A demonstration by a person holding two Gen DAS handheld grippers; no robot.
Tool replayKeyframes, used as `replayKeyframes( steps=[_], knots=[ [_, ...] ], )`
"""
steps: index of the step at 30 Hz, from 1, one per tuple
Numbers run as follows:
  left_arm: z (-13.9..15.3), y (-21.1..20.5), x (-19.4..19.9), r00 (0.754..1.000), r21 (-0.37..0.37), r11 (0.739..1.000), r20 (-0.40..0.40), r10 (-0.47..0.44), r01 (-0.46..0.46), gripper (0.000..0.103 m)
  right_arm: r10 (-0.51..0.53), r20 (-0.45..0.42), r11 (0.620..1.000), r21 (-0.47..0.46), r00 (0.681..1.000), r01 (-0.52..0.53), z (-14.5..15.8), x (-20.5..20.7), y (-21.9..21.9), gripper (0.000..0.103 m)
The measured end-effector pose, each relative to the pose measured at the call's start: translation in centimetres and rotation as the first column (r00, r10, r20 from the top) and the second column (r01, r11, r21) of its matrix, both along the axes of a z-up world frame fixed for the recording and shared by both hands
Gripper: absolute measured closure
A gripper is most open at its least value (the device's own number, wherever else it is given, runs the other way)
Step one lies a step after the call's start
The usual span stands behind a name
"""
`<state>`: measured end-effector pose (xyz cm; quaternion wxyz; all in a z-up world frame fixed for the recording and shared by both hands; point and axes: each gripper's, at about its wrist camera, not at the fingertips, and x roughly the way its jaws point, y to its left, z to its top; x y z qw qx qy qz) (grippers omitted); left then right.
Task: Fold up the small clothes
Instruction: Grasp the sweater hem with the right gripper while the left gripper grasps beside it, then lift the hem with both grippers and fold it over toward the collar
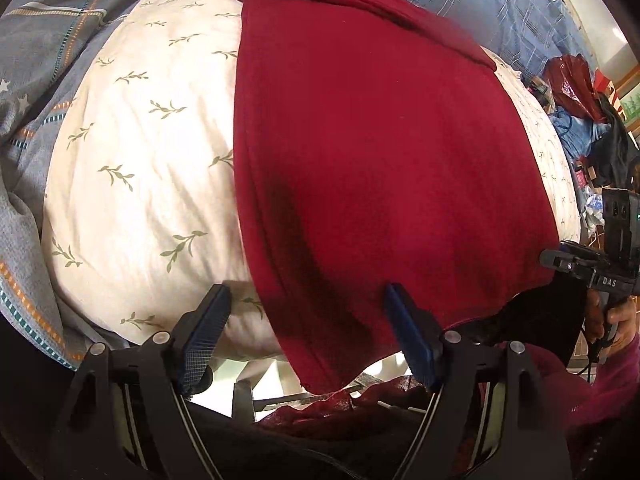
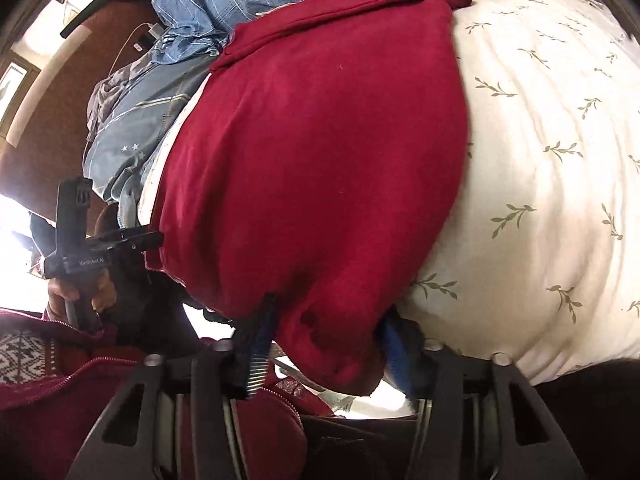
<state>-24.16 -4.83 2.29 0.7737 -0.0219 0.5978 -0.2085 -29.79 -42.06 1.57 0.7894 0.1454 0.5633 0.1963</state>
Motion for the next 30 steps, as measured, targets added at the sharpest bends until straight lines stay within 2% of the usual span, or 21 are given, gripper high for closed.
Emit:
replayKeyframes(
  steps=[2, 5, 7, 9, 14, 15, 16, 19, 20, 23, 26, 30],
  knots=[
    [0.1, 0.2, 0.0, 1.000, -0.010, 1.000, -0.004, 0.006, -0.006, 0.032, 0.000, 0.008, 0.999, 0.038, 1.000, -0.001, 0.1, 0.0, -0.4, 0.082],
    [0.2, 0.4, 0.0, 1.000, -0.020, 1.000, -0.010, 0.006, -0.006, 0.042, -0.011, 0.006, 0.997, 0.073, 1.000, 0.010, -0.2, 0.1, -0.8, 0.082],
    [0.2, 0.3, 0.0, 1.000, -0.018, 1.000, -0.011, 0.002, -0.002, 0.042, -0.008, -0.009, 0.997, 0.073, 1.000, 0.008, -0.9, 0.3, -0.8, 0.078],
    [0.1, 0.2, 0.0, 1.000, -0.012, 1.000, -0.010, -0.002, 0.002, 0.042, -0.013, -0.023, 0.994, 0.104, 1.000, 0.015, -1.4, 0.5, -0.9, 0.077],
    [0.0, -0.3, -0.1, 1.000, -0.005, 1.000, -0.002, -0.010, 0.010, 0.041, -0.012, -0.004, 0.994, 0.113, 1.000, 0.012, -1.4, 0.8, -0.3, 0.077],
    [0.1, -0.4, -0.1, 1.000, -0.008, 1.000, -0.001, -0.011, 0.011, 0.041, -0.010, -0.002, 0.994, 0.112, 1.000, 0.010, -1.3, 0.8, -0.3, 0.080],
    [0.1, -0.4, 0.0, 1.000, -0.011, 1.000, 0.000, -0.008, 0.008, 0.046, -0.010, 0.001, 0.994, 0.112, 1.000, 0.010, -1.2, 0.8, -0.4, 0.082],
    [0.3, 0.0, 0.2, 1.000, -0.044, 0.999, -0.010, -0.011, 0.010, 0.087, -0.029, 0.014, 0.986, 0.162, 0.999, 0.027, -0.8, 0.8, -0.7, 0.088],
    [0.4, 0.1, 0.4, 1.000, -0.065, 0.998, -0.023, -0.016, 0.014, 0.096, -0.033, 0.023, 0.984, 0.176, 0.999, 0.029, -0.6, 0.8, -0.7, 0.088],
    [0.8, -0.1, 0.7, 1.000, -0.041, 0.999, 0.001, -0.027, 0.027, 0.097, -0.035, 0.048, 0.982, 0.186, 0.998, 0.025, 0.1, 1.0, -0.5, 0.089],
    [1.8, 0.3, 1.4, 1.000, -0.080, 0.996, 0.019, -0.024, 0.025, 0.097, -0.042, 0.082, 0.980, 0.200, 0.996, 0.025, 1.1, 1.2, -0.5, 0.090],
    [4.2, 1.1, 3.0, 0.995, -0.150, 0.989, 0.097, 0.001, 0.014, 0.097, -0.082, 0.157, 0.970, 0.240, 0.984, 0.042, 3.5, 2.1, -1.3, 0.091]
  ],
)
